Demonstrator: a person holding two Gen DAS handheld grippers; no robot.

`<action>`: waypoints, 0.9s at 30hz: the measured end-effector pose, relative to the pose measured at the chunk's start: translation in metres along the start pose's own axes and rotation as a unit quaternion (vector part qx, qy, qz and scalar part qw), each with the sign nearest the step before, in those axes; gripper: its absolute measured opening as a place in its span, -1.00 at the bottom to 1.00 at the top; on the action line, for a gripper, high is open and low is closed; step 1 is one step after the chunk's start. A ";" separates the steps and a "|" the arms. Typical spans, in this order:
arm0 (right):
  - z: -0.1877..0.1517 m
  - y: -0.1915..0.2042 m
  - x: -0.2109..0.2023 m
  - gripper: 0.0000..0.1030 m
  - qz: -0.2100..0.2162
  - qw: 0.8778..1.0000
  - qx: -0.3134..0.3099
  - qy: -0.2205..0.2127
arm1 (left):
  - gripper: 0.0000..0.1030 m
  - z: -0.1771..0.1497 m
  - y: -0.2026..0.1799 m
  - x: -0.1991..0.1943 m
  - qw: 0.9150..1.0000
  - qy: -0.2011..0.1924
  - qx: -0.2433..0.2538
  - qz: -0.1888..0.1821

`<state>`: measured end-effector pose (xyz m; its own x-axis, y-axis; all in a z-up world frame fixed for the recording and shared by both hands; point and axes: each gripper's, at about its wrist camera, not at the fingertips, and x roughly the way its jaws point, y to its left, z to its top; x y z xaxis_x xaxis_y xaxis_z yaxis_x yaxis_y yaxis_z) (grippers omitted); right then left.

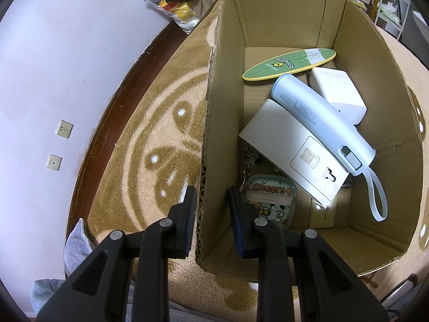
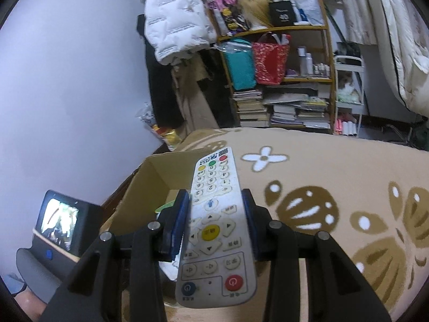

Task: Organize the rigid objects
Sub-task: 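Carry the white remote into the box with the right gripper and release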

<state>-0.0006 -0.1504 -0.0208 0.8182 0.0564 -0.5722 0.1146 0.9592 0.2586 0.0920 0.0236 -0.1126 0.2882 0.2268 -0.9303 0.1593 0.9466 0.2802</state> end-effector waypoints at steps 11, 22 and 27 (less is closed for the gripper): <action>-0.018 0.015 0.023 -0.20 0.037 0.999 -0.013 0.029 | -0.54 0.000 0.000 0.000 1.000 0.000 0.000 0.000; -0.028 0.020 0.041 -0.20 0.040 0.997 -0.028 0.053 | -0.53 -0.001 0.000 0.000 1.000 0.000 0.000 0.001; -0.030 0.019 0.042 -0.27 0.037 0.998 -0.031 0.050 | -0.53 -0.001 0.000 0.000 1.000 0.001 0.001 0.002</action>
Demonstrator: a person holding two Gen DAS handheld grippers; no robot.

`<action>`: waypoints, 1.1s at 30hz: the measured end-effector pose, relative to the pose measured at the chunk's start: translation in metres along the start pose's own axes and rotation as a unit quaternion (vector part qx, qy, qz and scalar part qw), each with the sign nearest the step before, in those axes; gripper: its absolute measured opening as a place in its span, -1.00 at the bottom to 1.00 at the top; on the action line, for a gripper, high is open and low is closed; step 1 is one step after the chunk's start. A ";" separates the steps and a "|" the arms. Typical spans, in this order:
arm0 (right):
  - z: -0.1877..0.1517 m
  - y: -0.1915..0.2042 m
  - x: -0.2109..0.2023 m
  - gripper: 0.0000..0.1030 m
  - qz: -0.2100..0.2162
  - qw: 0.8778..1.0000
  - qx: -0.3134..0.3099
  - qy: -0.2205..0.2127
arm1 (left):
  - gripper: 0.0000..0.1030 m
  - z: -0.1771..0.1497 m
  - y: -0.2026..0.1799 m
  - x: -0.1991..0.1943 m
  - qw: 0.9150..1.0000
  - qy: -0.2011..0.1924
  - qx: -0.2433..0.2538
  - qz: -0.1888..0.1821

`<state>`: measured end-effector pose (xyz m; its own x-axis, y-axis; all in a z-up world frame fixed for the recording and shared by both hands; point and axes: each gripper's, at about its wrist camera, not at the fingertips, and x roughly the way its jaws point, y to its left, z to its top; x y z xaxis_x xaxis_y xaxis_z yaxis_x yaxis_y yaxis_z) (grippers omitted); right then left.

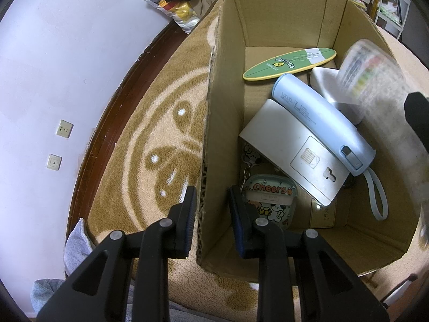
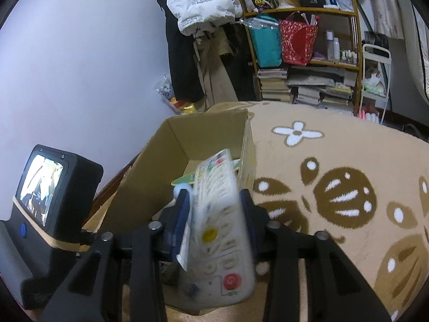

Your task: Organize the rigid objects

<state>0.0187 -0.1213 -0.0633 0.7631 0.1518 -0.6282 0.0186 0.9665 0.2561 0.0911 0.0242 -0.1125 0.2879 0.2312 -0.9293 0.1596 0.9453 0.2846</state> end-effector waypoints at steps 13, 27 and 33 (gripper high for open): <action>0.000 -0.011 -0.004 -0.23 -0.009 1.000 0.023 0.012 | -0.51 -0.002 0.004 0.001 1.000 0.000 -0.006 -0.003; -0.010 -0.032 -0.044 0.16 -0.054 0.997 0.048 0.001 | -0.51 -0.019 0.009 -0.021 0.998 -0.056 -0.026 -0.021; -0.012 -0.036 -0.065 0.32 -0.064 0.996 0.058 -0.009 | -0.51 -0.034 0.010 -0.043 0.995 -0.091 -0.022 -0.034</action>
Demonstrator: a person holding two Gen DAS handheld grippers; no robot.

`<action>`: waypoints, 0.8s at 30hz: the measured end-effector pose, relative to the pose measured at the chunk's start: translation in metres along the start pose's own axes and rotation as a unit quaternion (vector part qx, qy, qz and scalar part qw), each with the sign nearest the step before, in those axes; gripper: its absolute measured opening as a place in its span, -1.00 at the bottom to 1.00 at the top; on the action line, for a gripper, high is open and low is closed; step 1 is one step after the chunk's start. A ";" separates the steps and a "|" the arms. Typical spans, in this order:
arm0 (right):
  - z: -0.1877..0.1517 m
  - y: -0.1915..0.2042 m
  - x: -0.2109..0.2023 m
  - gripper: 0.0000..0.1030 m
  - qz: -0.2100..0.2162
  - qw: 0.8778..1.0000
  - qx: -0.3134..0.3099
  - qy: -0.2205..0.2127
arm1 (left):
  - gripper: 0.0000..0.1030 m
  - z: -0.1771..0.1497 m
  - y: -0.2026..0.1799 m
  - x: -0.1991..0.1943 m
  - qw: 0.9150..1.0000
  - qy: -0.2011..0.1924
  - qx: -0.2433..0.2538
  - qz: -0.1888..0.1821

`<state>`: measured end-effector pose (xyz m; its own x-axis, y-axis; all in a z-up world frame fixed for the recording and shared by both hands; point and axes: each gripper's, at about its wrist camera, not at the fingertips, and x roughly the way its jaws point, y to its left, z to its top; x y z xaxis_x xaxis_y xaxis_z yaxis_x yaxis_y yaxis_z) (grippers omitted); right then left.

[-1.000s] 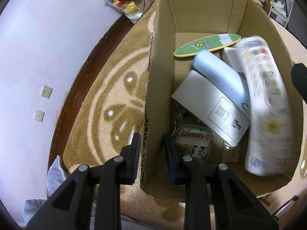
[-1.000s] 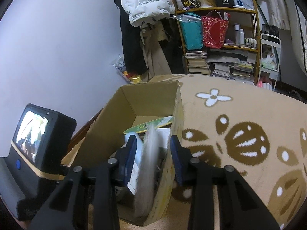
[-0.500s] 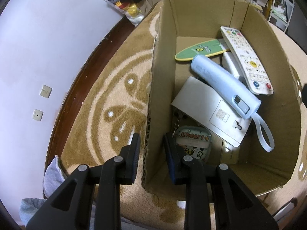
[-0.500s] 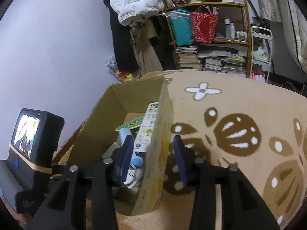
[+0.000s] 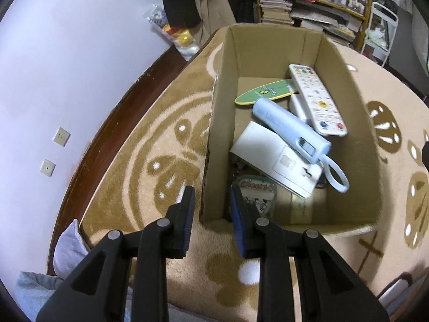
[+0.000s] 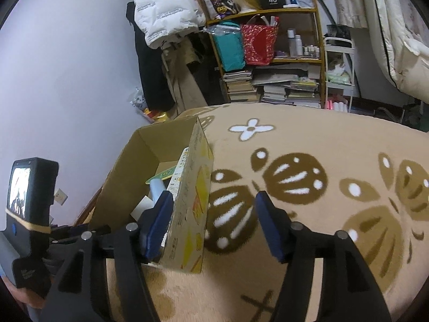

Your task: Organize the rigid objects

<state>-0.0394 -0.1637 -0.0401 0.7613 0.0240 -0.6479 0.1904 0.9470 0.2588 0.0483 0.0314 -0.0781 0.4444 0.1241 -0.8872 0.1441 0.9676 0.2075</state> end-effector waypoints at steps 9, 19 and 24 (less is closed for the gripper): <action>-0.009 0.002 -0.033 0.51 -0.013 1.000 -0.009 -0.018 | -0.51 -0.020 0.001 -0.042 0.999 -0.039 0.006 -0.017; -0.020 0.006 -0.058 0.74 -0.012 0.999 -0.014 -0.028 | -0.51 -0.038 0.008 -0.071 0.997 -0.076 0.005 -0.031; -0.024 0.005 -0.070 0.81 -0.009 0.999 -0.008 -0.036 | -0.49 -0.042 0.006 -0.087 0.994 -0.105 0.012 -0.034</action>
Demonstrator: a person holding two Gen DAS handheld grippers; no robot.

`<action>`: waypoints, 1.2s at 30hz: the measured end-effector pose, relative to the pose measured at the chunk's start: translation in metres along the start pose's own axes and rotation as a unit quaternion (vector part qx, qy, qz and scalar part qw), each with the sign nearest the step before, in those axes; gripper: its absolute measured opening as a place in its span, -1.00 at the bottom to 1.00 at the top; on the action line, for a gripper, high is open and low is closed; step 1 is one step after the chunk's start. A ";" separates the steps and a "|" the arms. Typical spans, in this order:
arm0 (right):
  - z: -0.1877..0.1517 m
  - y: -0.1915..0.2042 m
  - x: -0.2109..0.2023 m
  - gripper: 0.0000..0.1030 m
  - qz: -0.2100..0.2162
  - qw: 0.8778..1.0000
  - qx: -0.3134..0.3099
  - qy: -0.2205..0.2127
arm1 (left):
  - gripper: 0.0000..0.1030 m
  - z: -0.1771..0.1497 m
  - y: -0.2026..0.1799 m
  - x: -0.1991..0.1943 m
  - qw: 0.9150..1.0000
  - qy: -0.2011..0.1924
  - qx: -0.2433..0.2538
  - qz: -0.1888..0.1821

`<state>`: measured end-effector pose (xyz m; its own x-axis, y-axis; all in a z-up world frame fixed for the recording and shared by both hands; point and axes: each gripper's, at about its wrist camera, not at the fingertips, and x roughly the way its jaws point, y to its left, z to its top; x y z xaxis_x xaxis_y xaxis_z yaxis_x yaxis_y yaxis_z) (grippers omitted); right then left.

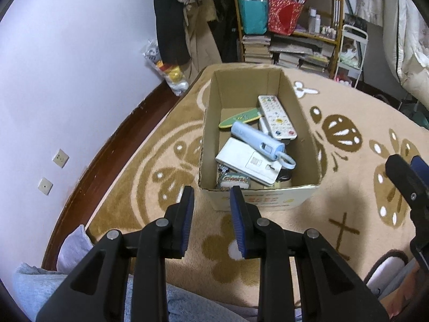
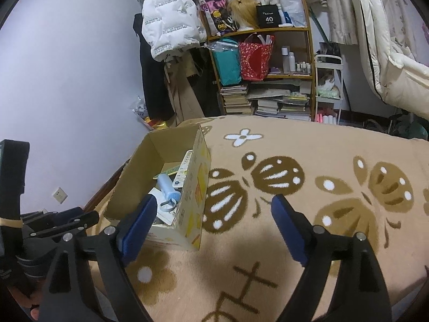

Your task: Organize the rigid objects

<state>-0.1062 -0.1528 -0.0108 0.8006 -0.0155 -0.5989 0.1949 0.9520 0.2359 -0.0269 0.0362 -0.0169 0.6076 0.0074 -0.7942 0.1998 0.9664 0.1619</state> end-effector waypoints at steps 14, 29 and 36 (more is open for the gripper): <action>0.003 -0.019 -0.019 1.00 -0.007 0.999 0.034 -0.038 | 0.48 0.001 -0.007 -0.033 0.997 -0.077 0.015 0.005; -0.002 -0.026 -0.013 1.00 -0.029 0.998 0.042 -0.038 | 0.80 0.005 -0.005 -0.037 0.995 -0.104 0.005 0.002; -0.004 -0.022 -0.007 1.00 -0.043 0.999 0.019 -0.026 | 0.82 0.005 -0.007 -0.036 0.995 -0.104 0.009 -0.001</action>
<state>-0.1182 -0.1724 -0.0149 0.8081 -0.1141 -0.5780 0.2856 0.9339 0.2150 -0.0467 0.0274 0.0137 0.7527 -0.0506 -0.6564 0.2150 0.9613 0.1724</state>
